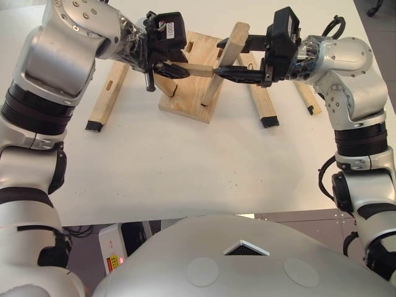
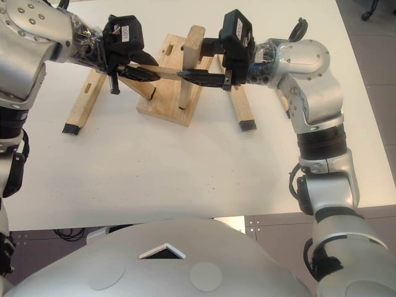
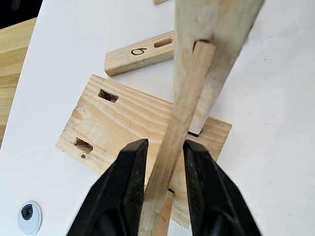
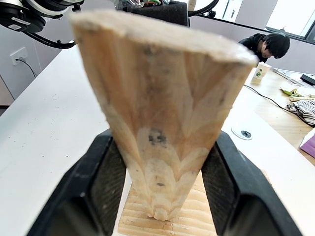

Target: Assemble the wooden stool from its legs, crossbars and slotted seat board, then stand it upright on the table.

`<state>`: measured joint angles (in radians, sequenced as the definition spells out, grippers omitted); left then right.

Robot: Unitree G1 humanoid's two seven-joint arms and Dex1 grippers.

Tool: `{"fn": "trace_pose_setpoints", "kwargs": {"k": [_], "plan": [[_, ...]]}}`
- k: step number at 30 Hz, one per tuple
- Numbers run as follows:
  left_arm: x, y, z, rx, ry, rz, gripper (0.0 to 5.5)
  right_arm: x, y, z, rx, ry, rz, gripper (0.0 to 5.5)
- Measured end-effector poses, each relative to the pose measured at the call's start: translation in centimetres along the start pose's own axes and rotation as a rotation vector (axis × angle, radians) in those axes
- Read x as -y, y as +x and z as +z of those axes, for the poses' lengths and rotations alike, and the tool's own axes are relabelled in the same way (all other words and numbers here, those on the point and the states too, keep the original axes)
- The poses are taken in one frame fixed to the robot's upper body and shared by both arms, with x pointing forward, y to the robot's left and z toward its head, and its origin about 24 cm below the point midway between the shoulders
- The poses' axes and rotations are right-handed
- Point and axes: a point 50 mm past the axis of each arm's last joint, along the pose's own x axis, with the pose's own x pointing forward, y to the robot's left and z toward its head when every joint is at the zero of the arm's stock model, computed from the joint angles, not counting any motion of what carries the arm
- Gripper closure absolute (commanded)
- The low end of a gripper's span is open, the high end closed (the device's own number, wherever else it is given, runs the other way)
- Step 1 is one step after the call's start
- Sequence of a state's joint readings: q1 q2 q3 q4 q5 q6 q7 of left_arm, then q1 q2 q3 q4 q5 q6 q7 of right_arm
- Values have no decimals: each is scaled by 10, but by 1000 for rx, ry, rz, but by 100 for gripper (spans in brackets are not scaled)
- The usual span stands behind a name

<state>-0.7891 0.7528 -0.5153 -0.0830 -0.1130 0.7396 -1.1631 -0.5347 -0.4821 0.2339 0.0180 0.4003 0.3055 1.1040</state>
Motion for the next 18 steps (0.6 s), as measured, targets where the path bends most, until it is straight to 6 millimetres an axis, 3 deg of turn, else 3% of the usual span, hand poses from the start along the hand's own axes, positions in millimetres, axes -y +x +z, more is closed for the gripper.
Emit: {"fn": "trace_pose_setpoints", "kwargs": {"k": [12, 18], "plan": [[8, 1, -4, -61, -4, 30, 450, -3, 15, -3, 2, 4, -5, 346], [13, 8, -7, -186, 63, -18, 476, -8, 28, 3, 4, -4, 38, 346]]}}
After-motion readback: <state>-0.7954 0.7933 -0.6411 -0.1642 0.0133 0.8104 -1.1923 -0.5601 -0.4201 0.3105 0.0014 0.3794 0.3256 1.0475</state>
